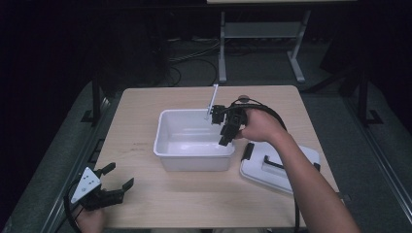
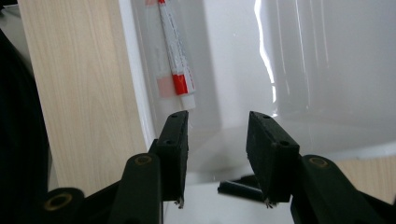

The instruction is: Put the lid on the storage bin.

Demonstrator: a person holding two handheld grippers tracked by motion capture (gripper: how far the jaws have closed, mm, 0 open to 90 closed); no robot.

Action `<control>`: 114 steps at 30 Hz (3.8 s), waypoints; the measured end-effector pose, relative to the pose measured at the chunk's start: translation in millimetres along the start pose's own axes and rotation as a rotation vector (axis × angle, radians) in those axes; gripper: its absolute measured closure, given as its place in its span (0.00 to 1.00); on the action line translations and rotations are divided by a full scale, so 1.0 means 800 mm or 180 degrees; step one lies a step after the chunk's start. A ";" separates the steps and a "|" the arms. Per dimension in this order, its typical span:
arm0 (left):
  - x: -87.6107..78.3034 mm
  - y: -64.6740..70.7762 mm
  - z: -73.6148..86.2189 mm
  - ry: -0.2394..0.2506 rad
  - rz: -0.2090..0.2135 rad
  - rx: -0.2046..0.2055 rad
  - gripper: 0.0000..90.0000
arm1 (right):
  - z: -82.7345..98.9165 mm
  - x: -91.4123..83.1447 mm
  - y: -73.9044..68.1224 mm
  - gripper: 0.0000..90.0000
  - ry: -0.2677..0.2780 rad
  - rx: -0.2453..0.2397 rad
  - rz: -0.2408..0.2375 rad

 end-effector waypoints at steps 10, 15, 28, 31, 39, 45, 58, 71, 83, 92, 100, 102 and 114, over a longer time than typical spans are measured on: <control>0.001 0.001 0.000 -0.0017 -0.0004 0.0031 0.15 | 0.033 -0.019 0.000 0.63 0.0061 0.0097 0.0111; 0.001 0.001 0.000 -0.0015 -0.0004 0.0030 0.15 | 0.051 -0.024 0.000 0.62 0.0083 0.0162 0.0142; 0.001 0.000 0.001 -0.0031 -0.0012 0.0040 0.15 | 0.099 -0.020 0.006 0.58 0.0142 0.0366 0.0203; 0.001 0.000 0.001 -0.0029 -0.0013 0.0040 0.15 | 0.113 -0.017 0.007 0.57 0.0133 0.0405 0.0230; 0.001 0.000 0.001 -0.0036 -0.0017 0.0046 0.15 | 0.148 -0.009 0.006 0.56 0.0152 0.0521 0.0263; 0.001 0.001 0.001 -0.0033 -0.0017 0.0058 0.15 | 0.171 0.001 0.007 0.55 0.0161 0.0591 0.0285; 0.001 0.001 0.001 -0.0032 -0.0024 0.0070 0.15 | 0.211 0.023 0.003 0.54 0.0175 0.0693 0.0308; 0.001 0.001 0.001 -0.0029 -0.0024 0.0069 0.15 | 0.237 0.046 0.003 0.53 0.0194 0.0774 0.0312; 0.001 0.002 0.001 -0.0038 -0.0024 0.0073 0.15 | 0.251 0.070 0.004 0.60 0.0156 0.0785 0.0296; 0.001 0.002 0.001 -0.0032 -0.0023 0.0069 0.15 | 0.252 0.079 0.007 0.71 0.0091 0.0773 0.0311; 0.001 0.002 0.001 -0.0034 -0.0021 0.0072 0.15 | 0.253 0.073 0.009 0.79 0.0075 0.0757 0.0369; 0.001 0.002 0.001 -0.0035 -0.0017 0.0071 0.15 | 0.253 0.069 0.010 0.79 0.0076 0.0763 0.0406; 0.001 0.002 0.001 -0.0029 -0.0019 0.0069 0.15 | 0.255 0.053 0.020 0.85 0.0087 0.0834 0.0461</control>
Point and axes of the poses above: each handheld gripper's, and its own axes: x roughly forward along the jaws, z roughly out of its underside, y roughly to its right, the point moved 10 cm from there along x, roughly forward along the jaws, and after that the axes turned 14 degrees about -z, right-handed, at the moved point
